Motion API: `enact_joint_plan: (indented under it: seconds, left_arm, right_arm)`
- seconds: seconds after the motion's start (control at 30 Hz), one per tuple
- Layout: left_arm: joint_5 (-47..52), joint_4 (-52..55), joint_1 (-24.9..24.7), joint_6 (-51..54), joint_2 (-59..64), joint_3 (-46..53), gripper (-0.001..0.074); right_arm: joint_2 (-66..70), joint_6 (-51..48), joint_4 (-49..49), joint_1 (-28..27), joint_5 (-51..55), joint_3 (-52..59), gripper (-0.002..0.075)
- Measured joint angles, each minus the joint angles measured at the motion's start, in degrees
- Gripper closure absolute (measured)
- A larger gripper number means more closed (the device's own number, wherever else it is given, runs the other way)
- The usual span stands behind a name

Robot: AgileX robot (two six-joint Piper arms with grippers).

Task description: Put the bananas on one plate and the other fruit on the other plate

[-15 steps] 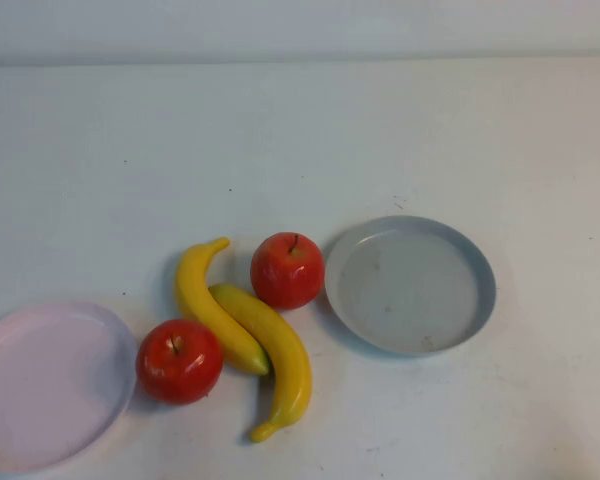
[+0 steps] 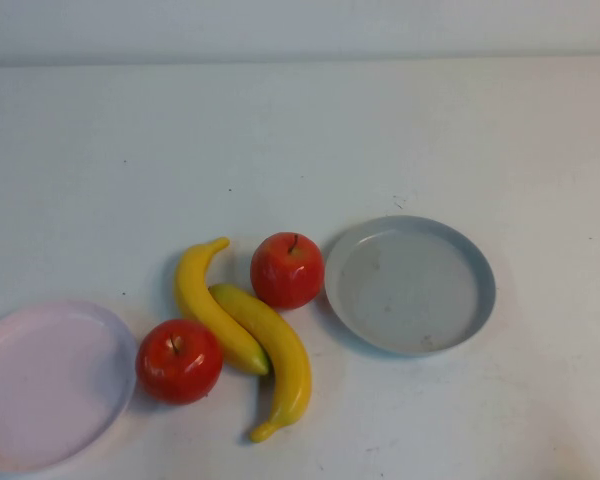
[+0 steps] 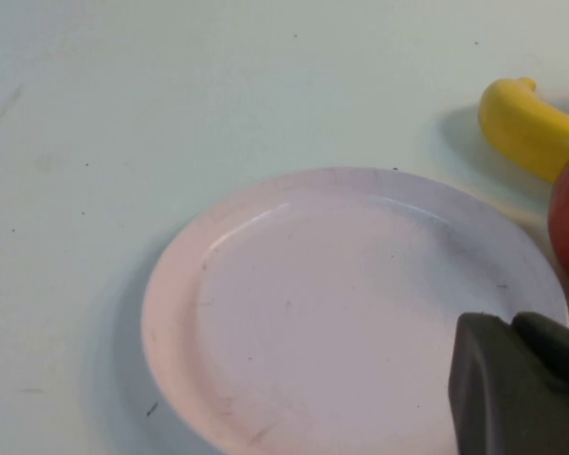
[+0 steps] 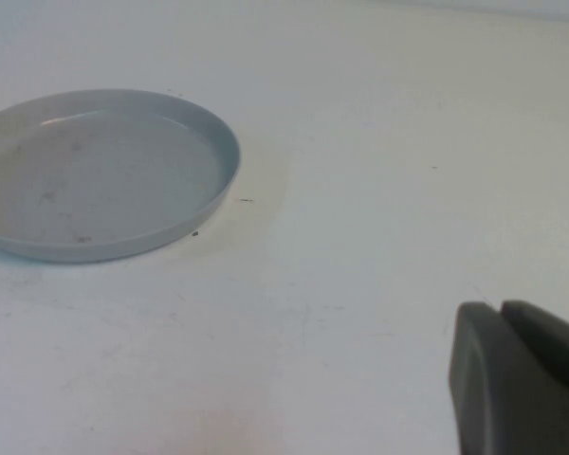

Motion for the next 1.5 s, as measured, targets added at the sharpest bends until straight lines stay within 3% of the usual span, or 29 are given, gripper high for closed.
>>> enact_joint_plan:
  seconds: [0.37,0.77,1.2,1.37,1.5]
  left_arm:
    - [-2.62,-0.61,0.0,-0.66,0.0,0.0,0.0731]
    - [-9.57,-12.41,0.0,-18.14,0.0,0.0,0.0731]
    - [-14.18,-13.03,0.0,-20.98,0.0,-0.12,0.0733]
    - [-3.76,-11.55,0.0,-21.97,3.5,-11.18,0.0735]
    - [9.85,-8.66,0.0,-21.75,13.57,-24.26,0.0736]
  right_arm:
    - [0.0,0.0,0.0,0.0,0.0,0.0,0.0743]
    - [0.0,0.0,0.0,0.0,0.0,0.0,0.0743]
    - [0.0,0.0,0.0,0.0,0.0,0.0,0.0743]
    - [0.0,0.0,0.0,0.0,0.0,0.0,0.0743]
    - [0.0,0.0,0.0,0.0,0.0,0.0,0.0743]
